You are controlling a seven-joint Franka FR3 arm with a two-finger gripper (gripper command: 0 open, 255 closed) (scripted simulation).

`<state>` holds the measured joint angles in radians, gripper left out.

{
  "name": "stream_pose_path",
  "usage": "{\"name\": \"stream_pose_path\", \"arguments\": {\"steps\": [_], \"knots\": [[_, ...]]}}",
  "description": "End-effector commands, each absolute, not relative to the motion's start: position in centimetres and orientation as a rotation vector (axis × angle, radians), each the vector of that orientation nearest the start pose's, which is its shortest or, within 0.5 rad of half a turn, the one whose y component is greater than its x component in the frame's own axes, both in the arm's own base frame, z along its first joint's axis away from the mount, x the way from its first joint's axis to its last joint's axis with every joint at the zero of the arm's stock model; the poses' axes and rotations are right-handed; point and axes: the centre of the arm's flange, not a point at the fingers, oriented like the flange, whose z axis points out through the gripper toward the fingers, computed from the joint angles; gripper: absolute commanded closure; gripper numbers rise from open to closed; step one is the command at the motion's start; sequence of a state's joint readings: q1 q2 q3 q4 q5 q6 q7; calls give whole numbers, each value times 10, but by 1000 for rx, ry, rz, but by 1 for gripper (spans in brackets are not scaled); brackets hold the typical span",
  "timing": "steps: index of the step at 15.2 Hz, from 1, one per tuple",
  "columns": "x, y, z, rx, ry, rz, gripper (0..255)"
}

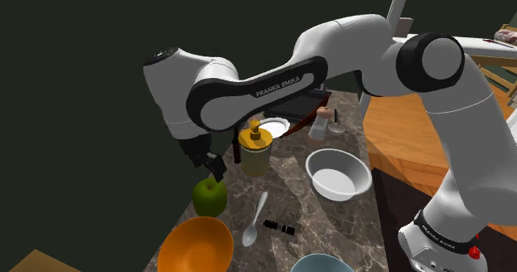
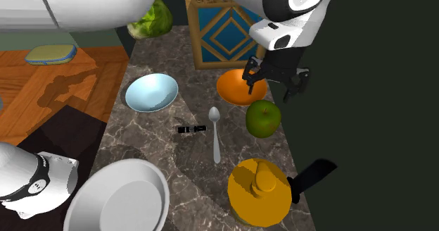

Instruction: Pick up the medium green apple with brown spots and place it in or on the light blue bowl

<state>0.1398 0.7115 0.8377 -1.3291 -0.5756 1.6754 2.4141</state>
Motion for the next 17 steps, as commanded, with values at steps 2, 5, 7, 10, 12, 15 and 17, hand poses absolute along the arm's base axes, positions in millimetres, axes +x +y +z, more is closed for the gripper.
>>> {"name": "stream_pose_path", "arguments": {"steps": [2, 5, 7, 10, 12, 15, 17], "knots": [[544, 457, 376, -2438, 2191, -124, 0], [543, 455, 360, -2438, 2191, -124, 0], [543, 453, 350, -2438, 2191, -124, 0], [543, 452, 347, -2438, 2191, -124, 0], [543, 452, 347, -2438, 2191, -124, 0], [543, 452, 347, -2438, 2191, -124, 0], [543, 452, 347, -2438, 2191, -124, 255]]}}
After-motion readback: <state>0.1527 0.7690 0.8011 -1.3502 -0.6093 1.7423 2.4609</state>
